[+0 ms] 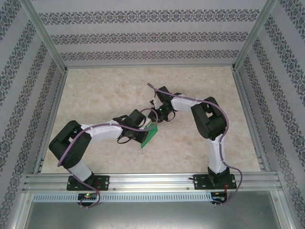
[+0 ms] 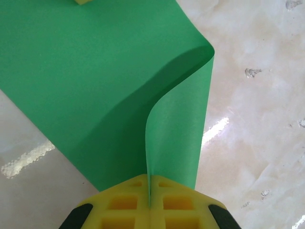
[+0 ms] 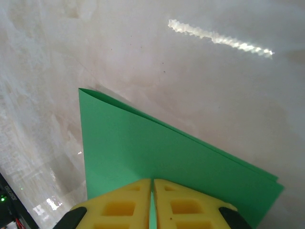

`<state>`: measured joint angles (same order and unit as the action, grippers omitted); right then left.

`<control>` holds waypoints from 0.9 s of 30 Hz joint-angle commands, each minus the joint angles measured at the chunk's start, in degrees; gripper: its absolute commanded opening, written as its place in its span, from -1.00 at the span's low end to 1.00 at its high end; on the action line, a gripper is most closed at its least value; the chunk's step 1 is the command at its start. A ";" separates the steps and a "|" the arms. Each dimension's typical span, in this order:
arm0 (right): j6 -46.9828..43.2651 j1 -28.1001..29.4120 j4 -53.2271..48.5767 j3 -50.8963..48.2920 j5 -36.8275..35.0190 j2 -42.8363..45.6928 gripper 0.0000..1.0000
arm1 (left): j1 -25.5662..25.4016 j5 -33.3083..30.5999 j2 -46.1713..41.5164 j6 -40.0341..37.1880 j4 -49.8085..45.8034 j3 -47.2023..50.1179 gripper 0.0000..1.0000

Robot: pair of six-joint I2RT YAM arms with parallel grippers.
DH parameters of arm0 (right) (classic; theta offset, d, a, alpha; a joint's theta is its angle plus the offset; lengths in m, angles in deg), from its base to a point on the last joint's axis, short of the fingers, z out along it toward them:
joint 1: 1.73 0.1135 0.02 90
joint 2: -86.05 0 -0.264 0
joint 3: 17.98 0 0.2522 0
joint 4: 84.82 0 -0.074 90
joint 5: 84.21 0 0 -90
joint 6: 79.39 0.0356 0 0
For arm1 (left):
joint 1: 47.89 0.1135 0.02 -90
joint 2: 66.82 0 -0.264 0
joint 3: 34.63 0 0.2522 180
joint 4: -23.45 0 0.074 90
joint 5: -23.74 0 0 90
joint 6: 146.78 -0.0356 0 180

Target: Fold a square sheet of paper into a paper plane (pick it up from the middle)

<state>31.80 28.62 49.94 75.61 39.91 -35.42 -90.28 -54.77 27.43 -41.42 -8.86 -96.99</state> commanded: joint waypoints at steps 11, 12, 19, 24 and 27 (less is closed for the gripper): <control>1.77 -0.74 1.70 -2.65 -1.39 -0.90 -0.79 | 0.63 -0.94 -0.83 1.50 3.23 1.12 -1.00; 1.66 -0.73 1.62 -2.66 -1.43 -0.81 -0.78 | 0.64 -0.91 -1.00 1.30 3.16 0.73 -1.00; 1.92 -0.90 2.02 -2.80 -1.47 -0.96 -0.79 | 0.58 -1.51 0.34 0.19 2.27 -0.71 -1.00; 1.92 -0.92 1.86 -2.91 -1.59 -0.79 -0.79 | 0.62 -2.17 -0.67 0.33 1.65 0.22 -1.00; 1.81 -0.90 1.69 -2.75 -1.59 -0.83 -0.78 | 0.63 -1.23 0.04 1.15 2.79 1.19 -1.00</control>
<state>33.41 28.11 51.86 74.36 41.47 -35.40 -90.28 -55.91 27.37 -40.02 -7.44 -96.40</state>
